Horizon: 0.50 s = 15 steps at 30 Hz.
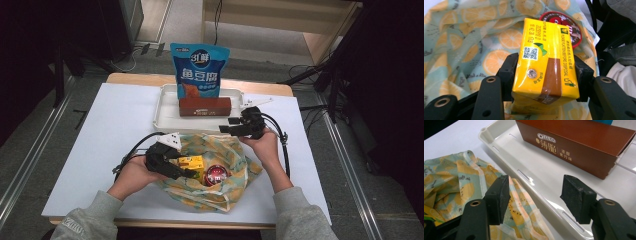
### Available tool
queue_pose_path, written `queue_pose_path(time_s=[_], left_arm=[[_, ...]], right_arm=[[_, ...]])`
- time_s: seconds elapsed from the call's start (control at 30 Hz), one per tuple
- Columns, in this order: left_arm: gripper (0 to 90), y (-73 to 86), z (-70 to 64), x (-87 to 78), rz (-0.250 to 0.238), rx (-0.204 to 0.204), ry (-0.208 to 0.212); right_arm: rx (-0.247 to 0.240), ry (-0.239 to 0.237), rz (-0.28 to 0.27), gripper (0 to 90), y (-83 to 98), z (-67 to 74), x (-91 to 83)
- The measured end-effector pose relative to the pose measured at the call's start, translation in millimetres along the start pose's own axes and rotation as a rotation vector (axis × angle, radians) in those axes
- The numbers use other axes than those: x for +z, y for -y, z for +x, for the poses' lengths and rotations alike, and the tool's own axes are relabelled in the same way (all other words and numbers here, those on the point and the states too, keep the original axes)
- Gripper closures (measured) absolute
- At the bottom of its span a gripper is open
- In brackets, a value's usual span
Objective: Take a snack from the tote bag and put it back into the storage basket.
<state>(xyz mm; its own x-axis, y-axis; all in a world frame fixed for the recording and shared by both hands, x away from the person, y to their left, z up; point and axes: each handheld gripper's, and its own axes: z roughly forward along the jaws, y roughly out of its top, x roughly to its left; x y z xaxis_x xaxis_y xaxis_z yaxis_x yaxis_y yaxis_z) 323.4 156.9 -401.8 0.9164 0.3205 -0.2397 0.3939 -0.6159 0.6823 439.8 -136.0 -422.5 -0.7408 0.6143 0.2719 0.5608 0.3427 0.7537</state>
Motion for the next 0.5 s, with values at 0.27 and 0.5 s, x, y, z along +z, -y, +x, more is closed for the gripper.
queue_pose_path(time_s=[0.27, 0.5], left_arm=[[50.2, -2.5, 0.6, -6.8, -0.011, -0.02, -0.009], [50.5, -4.4, -1.2, -19.3, -0.028, -0.029, -0.011]], right_arm=[[-0.003, -0.002, -0.003, 40.9, 0.2, -1.0, 0.1], [-0.003, -0.006, -0.008, 40.4, 0.0, -0.8, -0.8]])
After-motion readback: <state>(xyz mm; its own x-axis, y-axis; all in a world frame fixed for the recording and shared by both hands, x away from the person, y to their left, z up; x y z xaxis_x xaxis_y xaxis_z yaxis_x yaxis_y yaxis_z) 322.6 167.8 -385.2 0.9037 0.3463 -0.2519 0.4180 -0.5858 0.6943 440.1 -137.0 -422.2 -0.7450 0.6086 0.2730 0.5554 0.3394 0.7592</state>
